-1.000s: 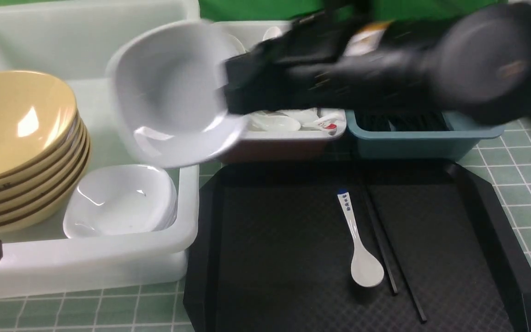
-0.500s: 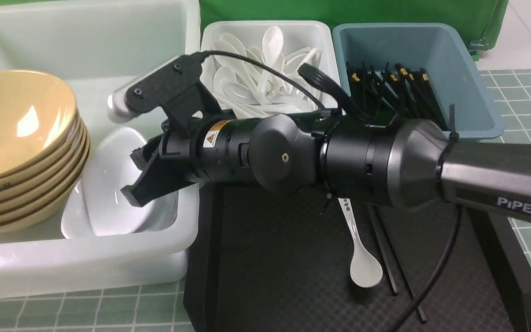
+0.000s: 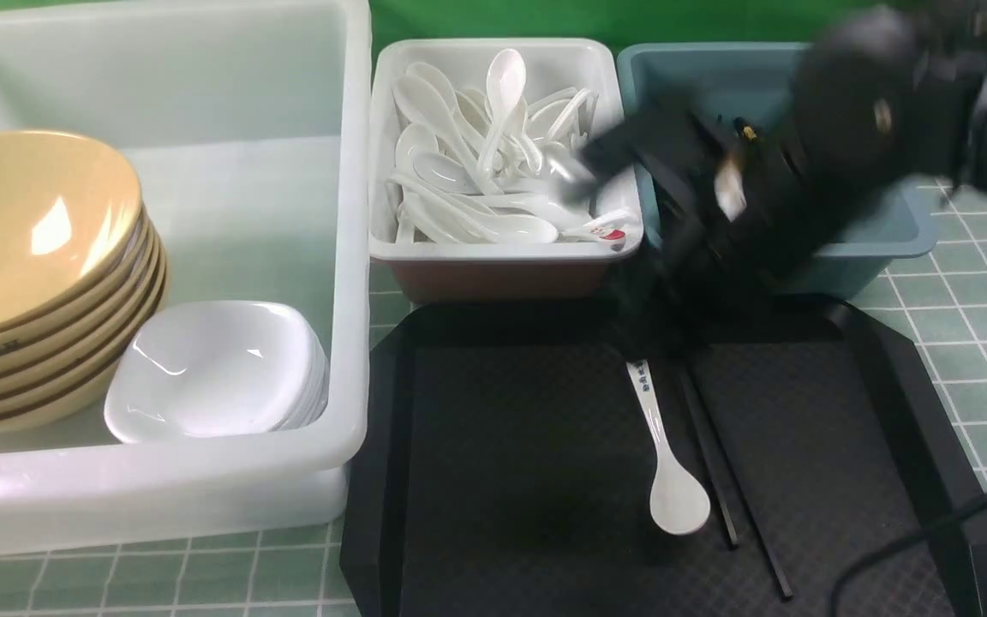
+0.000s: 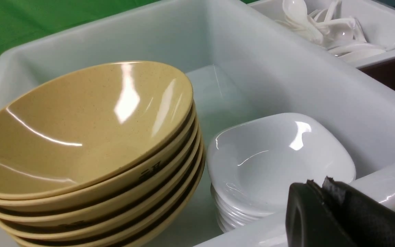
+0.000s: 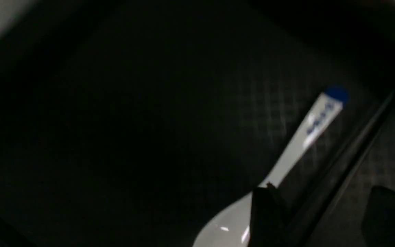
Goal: On blue table put chopsticks spoon bowls plates into blue grey white boxes.
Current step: 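Place the white spoon into the bin of spoons with the right gripper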
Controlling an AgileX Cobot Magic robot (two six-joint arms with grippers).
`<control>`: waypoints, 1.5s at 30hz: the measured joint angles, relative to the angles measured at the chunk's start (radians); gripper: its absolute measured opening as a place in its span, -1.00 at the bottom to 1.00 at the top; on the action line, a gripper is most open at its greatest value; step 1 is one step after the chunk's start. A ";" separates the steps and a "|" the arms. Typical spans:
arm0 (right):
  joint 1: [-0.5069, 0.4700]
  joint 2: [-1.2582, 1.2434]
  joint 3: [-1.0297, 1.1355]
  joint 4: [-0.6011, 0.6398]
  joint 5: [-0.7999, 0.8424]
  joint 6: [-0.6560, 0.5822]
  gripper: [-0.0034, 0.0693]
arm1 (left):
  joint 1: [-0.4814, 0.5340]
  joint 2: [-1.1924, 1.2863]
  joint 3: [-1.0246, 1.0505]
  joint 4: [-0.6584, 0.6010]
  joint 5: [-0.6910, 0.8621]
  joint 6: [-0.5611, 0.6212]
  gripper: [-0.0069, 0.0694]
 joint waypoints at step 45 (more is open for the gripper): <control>-0.111 0.370 -0.464 0.086 -0.283 -0.167 0.19 | 0.000 0.000 0.000 0.023 0.001 -0.007 -0.81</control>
